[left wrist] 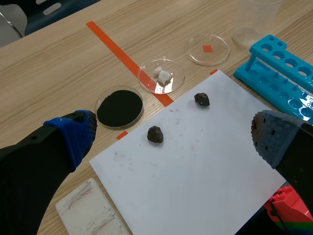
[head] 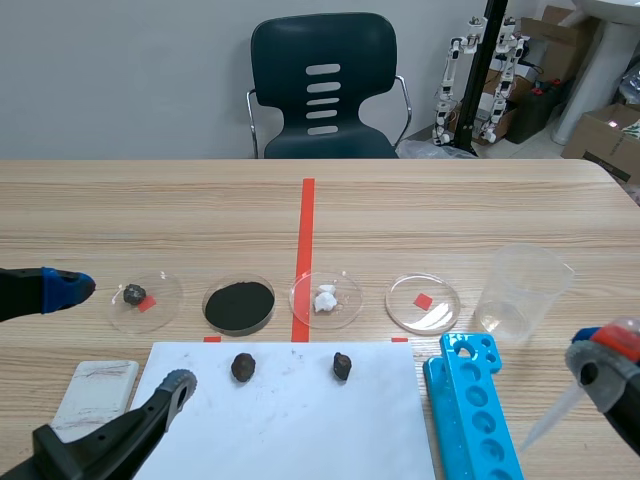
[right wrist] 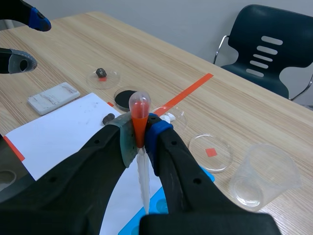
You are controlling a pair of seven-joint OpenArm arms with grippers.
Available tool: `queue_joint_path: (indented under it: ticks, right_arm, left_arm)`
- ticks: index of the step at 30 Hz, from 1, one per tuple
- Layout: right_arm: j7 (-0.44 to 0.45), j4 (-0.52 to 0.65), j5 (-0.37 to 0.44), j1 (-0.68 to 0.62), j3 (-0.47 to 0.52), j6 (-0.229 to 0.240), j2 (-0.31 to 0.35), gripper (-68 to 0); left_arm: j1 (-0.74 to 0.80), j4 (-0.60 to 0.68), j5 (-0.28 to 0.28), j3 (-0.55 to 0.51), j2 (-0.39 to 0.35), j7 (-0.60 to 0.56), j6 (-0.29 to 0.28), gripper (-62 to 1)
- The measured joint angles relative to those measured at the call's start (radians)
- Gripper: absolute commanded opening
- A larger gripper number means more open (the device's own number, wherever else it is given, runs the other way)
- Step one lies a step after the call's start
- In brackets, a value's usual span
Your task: Squeeze the dropper onto the mineral
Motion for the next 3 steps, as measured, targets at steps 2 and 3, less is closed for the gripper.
queue_joint_path:
  ticks: [2,3]
  right_arm:
    - [0.0,0.0,0.0,0.0,0.0,0.0,0.0,-66.5]
    - [0.0,0.0,0.0,0.0,0.0,0.0,0.0,-66.5]
  left_arm:
    - [0.0,0.0,0.0,0.0,0.0,0.0,0.0,1.4]
    - [0.0,0.0,0.0,0.0,0.0,0.0,0.0,1.4]
